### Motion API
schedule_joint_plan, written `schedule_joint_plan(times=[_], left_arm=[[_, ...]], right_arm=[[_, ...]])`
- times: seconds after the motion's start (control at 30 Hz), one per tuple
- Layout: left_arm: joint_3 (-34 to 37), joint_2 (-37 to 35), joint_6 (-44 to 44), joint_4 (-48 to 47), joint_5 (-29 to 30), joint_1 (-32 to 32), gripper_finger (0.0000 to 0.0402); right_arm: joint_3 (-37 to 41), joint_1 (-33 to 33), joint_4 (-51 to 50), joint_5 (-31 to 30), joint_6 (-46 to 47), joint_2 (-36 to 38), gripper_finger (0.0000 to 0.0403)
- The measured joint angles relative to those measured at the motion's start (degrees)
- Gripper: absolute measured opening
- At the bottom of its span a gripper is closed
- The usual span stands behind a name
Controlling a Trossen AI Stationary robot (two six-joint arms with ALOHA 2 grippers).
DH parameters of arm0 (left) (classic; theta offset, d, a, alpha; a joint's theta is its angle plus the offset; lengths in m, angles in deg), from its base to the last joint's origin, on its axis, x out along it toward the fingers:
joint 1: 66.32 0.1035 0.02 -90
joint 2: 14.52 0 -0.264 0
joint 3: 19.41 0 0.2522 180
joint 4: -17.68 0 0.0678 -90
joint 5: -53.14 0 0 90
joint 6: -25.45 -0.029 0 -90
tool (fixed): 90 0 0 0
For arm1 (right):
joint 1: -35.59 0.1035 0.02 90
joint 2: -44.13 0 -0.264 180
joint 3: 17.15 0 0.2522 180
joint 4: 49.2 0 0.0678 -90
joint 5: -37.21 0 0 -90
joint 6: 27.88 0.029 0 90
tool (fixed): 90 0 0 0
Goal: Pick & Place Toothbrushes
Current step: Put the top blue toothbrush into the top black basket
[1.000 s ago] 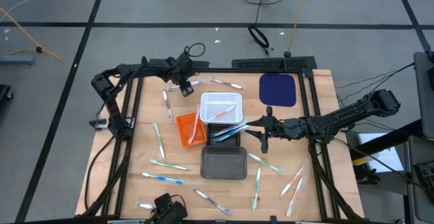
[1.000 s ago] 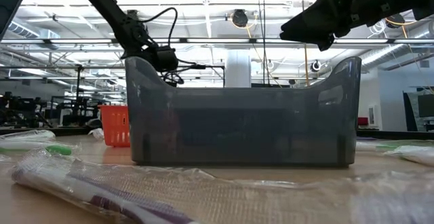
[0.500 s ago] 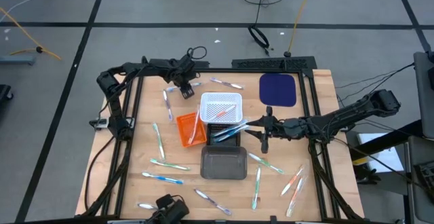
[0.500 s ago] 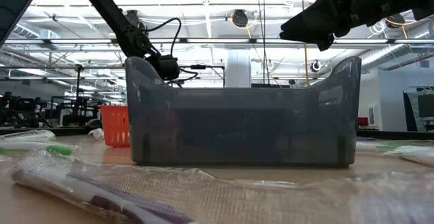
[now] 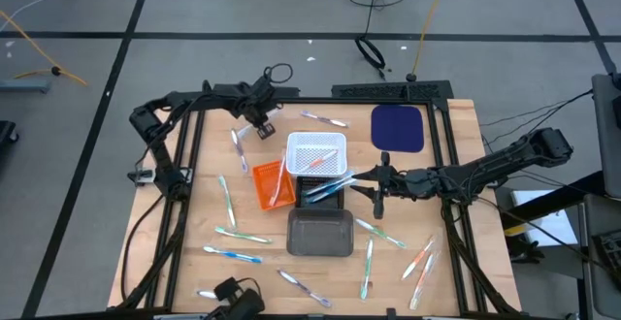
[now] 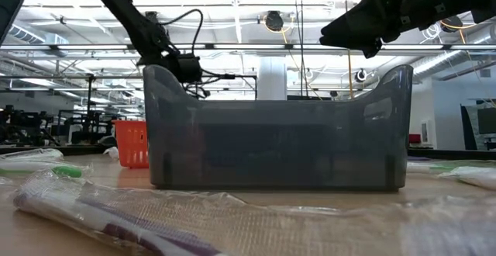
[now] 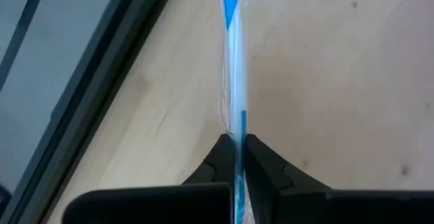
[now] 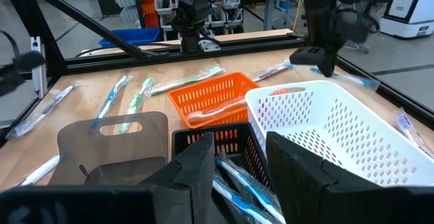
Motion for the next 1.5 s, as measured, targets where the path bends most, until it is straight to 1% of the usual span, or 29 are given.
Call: schedule_joint_plan(times=[0.13, 0.3, 0.4, 0.5, 0.6, 0.8, 0.9, 1.07, 1.2, 1.3, 1.37, 1.4, 1.5], left_arm=[[0.0, -4.7, 3.0, -1.7, -0.1, 0.1, 0.0005], [0.0, -12.3, 6.3, -2.8, -1.5, -1.5, 0.0004], [0.0, -17.5, 8.4, -2.1, -6.5, -3.0, 0.0006], [-0.1, -21.8, 10.6, 0.2, -10.6, -6.0, 0.0004], [-0.1, -24.6, 11.7, 3.6, -11.7, -10.1, 0.0006], [-0.1, -25.3, 12.5, 11.2, -11.6, -19.3, 0.0004], [-0.2, -24.6, 13.5, 16.1, -11.0, -23.6, 0.0008], [-0.2, -24.5, 13.4, 20.4, -10.7, -29.9, 0.0006], [-0.2, -24.4, 13.1, 21.3, -6.9, -34.5, 0.0009], [-0.2, -24.0, 12.9, 22.7, -4.8, -37.5, 0.0004], [-0.2, -23.4, 13.0, 23.4, -3.5, -39.0, 0.0009], [-0.1, -23.3, 13.0, 23.6, -3.0, -39.7, 0.0011], [-0.3, -21.4, 12.7, 28.2, -2.1, -41.5, 0.0007]], right_arm=[[0.0, 0.0, 0.0, 0.0, 0.0, 0.0, 0.0126], [0.0, 0.0, 0.0, -0.2, 0.0, 0.0, 0.0126], [0.0, -0.8, 0.7, -0.1, 0.4, 0.0, 0.0126], [0.0, -2.0, 1.5, 0.0, 1.5, 0.0, 0.0126], [0.0, -3.2, 3.4, 0.0, 1.5, -0.6, 0.0126], [0.0, -5.3, 12.0, 0.4, 1.5, -4.7, 0.0126], [0.0, -6.7, 16.9, 2.2, 1.5, -7.5, 0.0126], [0.0, -8.7, 23.0, 3.3, 1.5, -11.6, 0.0126], [0.0, -10.1, 27.3, 3.3, 1.5, -13.4, 0.0126], [0.0, -11.1, 30.7, 3.3, 1.5, -13.5, 0.0126], [0.0, -11.6, 32.2, 3.7, 1.5, -13.5, 0.0126], [0.0, -11.9, 33.2, 4.8, 1.5, -13.5, 0.0126], [0.0, -12.7, 36.7, 9.2, 1.5, -13.5, 0.0126]])
